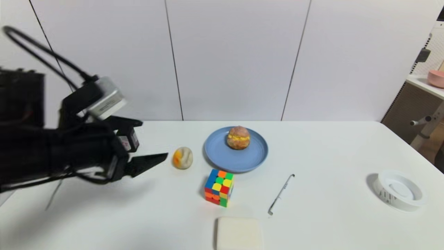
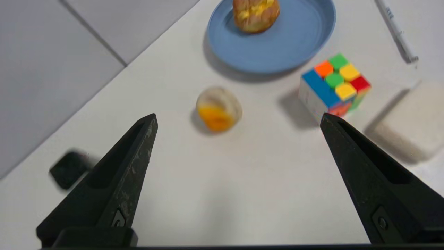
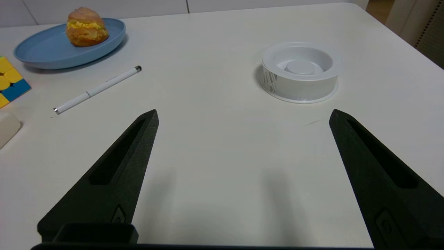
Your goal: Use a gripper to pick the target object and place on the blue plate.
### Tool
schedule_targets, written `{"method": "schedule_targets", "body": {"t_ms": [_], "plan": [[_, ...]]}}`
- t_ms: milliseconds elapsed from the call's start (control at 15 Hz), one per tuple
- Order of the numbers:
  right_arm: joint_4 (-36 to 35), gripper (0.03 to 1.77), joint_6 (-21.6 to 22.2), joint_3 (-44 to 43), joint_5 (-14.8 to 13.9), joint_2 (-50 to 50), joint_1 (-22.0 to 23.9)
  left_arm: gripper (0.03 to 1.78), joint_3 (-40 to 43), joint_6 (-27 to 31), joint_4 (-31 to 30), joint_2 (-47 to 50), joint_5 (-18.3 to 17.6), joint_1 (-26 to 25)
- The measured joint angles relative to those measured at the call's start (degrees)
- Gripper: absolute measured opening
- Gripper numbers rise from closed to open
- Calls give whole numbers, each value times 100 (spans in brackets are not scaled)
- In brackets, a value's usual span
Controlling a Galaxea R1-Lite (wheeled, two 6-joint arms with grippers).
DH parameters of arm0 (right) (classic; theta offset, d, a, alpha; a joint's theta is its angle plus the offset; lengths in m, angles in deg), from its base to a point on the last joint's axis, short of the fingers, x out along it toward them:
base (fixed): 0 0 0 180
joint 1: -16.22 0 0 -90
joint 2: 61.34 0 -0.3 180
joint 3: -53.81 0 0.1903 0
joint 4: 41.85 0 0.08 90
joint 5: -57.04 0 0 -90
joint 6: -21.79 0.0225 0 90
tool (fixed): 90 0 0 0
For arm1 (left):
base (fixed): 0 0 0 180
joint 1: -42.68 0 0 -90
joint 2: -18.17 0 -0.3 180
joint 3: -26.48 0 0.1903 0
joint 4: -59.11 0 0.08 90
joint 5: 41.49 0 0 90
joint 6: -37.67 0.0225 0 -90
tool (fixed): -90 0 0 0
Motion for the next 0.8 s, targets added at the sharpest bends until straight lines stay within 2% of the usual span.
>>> {"method": "schedule_targets", "body": {"t_ms": [267,400,600,800], "plan": [[0,170,0,0,2,0,0,169,2048,-166,-642,2205,49,-722],[0,170,2,0,5,0,0,169,2734,-262,-783,3239,335,-958],[-2,170,7,0,0,0,0,169,3517,-340,-846,4582,1011,-1115],[0,170,20,0,2,0,0,169,4228,-373,-870,5309,1281,-1174]]}}
